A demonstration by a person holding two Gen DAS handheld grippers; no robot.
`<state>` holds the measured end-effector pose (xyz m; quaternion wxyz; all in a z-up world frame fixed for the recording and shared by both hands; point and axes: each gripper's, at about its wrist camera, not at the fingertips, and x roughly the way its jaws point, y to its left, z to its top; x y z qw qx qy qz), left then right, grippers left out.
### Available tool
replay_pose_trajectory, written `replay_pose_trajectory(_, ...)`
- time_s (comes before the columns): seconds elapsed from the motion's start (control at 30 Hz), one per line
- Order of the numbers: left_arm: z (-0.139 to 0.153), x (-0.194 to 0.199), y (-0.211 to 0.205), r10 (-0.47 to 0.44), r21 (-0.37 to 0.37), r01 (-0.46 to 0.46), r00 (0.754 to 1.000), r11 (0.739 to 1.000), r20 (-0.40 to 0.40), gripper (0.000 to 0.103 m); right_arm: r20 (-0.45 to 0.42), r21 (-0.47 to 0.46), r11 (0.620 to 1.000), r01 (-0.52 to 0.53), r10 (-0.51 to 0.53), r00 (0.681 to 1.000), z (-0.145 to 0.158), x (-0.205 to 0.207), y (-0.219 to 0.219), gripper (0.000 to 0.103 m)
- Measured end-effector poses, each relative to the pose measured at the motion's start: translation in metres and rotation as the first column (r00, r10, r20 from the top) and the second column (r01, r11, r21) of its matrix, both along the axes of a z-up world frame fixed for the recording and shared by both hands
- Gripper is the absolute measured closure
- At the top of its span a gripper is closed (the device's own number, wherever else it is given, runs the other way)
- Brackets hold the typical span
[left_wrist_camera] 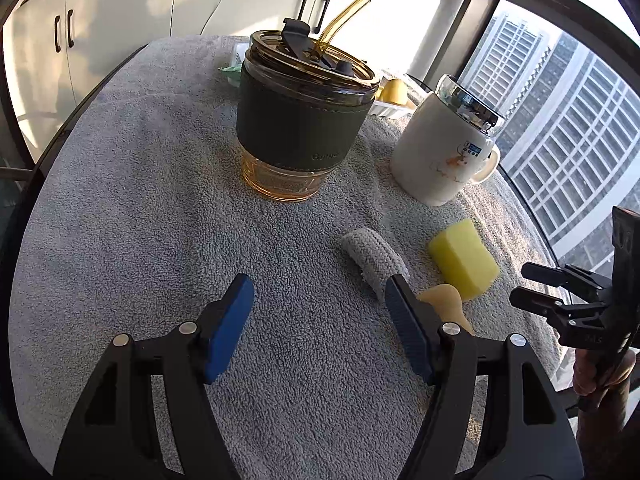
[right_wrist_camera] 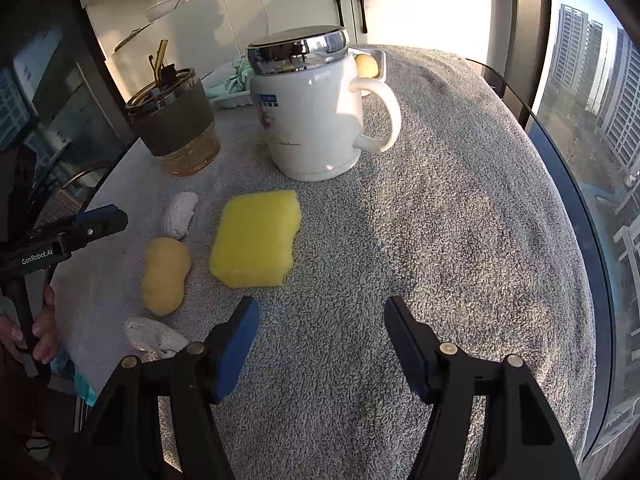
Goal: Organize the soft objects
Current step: 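Grasp the white woven roll with the left gripper while the right gripper grasps the yellow sponge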
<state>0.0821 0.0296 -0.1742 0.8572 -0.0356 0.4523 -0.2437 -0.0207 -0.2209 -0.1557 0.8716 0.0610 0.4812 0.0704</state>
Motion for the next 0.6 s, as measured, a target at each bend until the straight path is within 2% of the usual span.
replay_pose_trajectory(0.23, -0.005, 0.013, -0.014, 0.041, -0.029, -0.044, 0.996, 0.999, -0.074, 0.036, 0.012, 0.041, 0.999, 0.004, -0.005, 1.0, -0.003, 0.013, 0.015, 0.035)
replay_pose_trajectory(0.37, -0.008, 0.018, -0.023, 0.048, -0.041, -0.053, 0.993, 0.998, -0.11, 0.036, 0.013, 0.015, 1.0, 0.021, -0.021, 1.0, -0.007, 0.021, 0.02, 0.035)
replay_pose_trajectory(0.53, -0.009, 0.023, -0.044, 0.077, -0.017, -0.081, 0.987, 0.997, -0.14, 0.036, 0.012, 0.061, 0.998, 0.035, -0.036, 0.999, -0.012, 0.029, 0.023, 0.035)
replay_pose_trajectory(0.6, -0.009, 0.026, -0.054, 0.103, 0.026, -0.1, 0.984, 0.995, -0.144, 0.036, 0.016, 0.06, 0.997, 0.04, -0.041, 0.999, -0.012, 0.032, 0.023, 0.035)
